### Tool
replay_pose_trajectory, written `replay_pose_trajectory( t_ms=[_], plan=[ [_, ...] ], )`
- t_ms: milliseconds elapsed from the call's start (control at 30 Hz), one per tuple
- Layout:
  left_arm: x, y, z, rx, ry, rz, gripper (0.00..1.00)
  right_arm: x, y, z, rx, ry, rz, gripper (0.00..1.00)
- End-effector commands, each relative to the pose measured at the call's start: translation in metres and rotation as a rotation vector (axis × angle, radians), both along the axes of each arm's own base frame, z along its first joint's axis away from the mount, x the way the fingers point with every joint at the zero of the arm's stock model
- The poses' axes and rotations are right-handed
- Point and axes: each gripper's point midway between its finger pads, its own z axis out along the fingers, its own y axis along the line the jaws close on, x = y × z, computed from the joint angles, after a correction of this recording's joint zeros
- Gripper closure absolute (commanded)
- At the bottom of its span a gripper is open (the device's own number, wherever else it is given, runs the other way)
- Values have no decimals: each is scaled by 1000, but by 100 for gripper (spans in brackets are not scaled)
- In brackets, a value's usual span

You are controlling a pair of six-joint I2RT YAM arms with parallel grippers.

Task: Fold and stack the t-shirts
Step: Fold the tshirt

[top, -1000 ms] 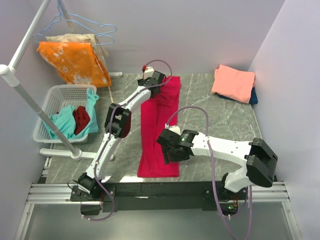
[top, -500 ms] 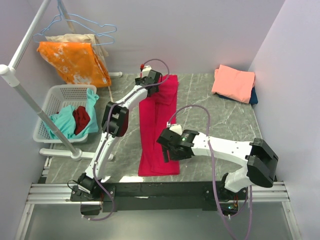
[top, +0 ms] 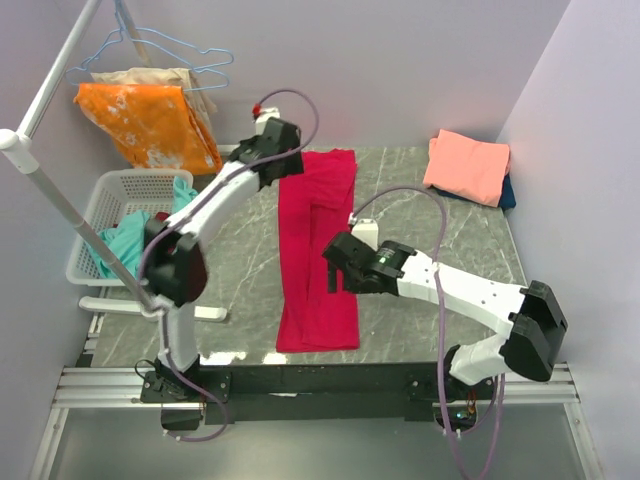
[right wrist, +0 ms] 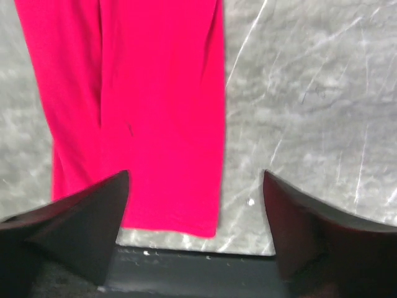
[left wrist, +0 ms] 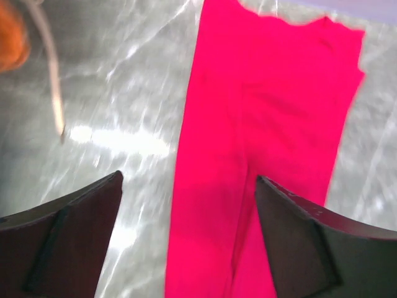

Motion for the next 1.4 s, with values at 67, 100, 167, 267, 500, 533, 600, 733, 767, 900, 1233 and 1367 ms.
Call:
replay_pose_trajectory(
  t_ms=[67,100,167,267,500,533,600,733,767,900,1233,1367],
  plan=[
    [-124,10,-38,-178,217,-118,7,30,-24,12,237,-44,-173,26],
    [-135,8,-36,-217,216,-137,8,34,-22,15,300,-62,-174,28],
    [-166,8,-30,-305,212,-171,12,33,-32,11,343,-59,-178,33],
    [-204,3,-31,-417,251,-227,19,33,-31,5,333,-32,-139,35],
    [-287,-6,-73,-431,429,-287,40,18,-14,-22,366,59,-78,39],
    [-299,-5,-84,-429,460,-296,43,15,-14,-28,365,77,-79,39],
    [-313,-8,-92,-429,488,-306,48,12,-13,-32,376,90,-76,40],
    [-342,3,-121,-380,574,-245,52,5,-12,-42,365,115,-55,40],
    [-348,4,-126,-380,588,-241,52,4,-12,-43,362,119,-51,40],
    [-370,-3,-140,-408,623,-261,54,-4,-12,-52,349,140,-39,41],
    [-387,-19,-156,-379,686,-299,57,-25,1,-69,322,203,-2,43],
    [-396,-17,-171,-326,726,-285,57,-40,8,-74,328,245,21,43]
  ],
)
